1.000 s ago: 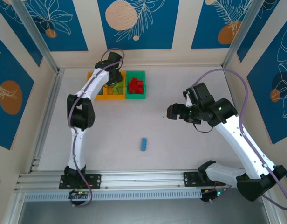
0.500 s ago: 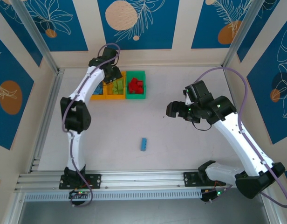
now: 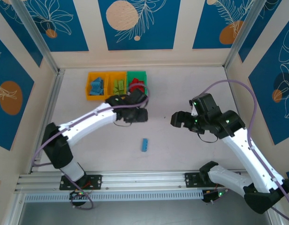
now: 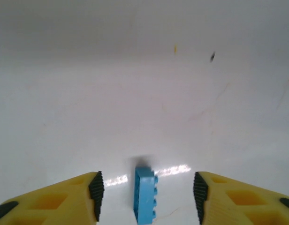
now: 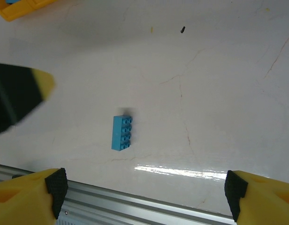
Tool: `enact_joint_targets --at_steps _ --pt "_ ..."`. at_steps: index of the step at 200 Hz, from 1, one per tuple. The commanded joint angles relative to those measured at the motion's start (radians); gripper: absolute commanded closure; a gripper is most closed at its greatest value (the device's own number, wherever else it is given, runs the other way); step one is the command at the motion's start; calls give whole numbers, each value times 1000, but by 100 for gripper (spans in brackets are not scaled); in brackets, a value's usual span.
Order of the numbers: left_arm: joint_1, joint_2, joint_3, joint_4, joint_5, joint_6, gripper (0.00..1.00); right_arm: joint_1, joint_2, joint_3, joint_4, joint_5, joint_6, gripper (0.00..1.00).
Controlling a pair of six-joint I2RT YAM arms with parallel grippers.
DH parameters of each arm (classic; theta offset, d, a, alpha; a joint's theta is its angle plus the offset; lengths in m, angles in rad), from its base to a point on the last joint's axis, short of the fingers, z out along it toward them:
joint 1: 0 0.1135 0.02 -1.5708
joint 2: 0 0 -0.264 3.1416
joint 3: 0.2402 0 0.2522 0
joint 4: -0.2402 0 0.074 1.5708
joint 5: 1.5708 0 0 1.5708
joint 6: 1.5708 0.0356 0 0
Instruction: Sort the legos into containers by color
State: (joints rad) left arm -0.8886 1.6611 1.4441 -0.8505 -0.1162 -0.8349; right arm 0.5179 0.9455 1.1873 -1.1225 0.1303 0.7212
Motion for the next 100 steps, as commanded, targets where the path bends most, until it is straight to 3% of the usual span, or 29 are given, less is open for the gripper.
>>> enact_joint_targets --at_steps 1,22,53,100 --pt "-70 86 7 -12 -6 -19 40 8 -37 -17 -31 -7 27 11" --pt "-111 166 18 -42 -45 -21 33 11 -57 -18 -51 -2 33 11" --pt "-119 249 -4 -45 -23 -37 32 16 -89 -26 -71 9 35 11" --pt "-139 336 -12 -15 65 -35 42 21 -117 -51 -100 10 43 10"
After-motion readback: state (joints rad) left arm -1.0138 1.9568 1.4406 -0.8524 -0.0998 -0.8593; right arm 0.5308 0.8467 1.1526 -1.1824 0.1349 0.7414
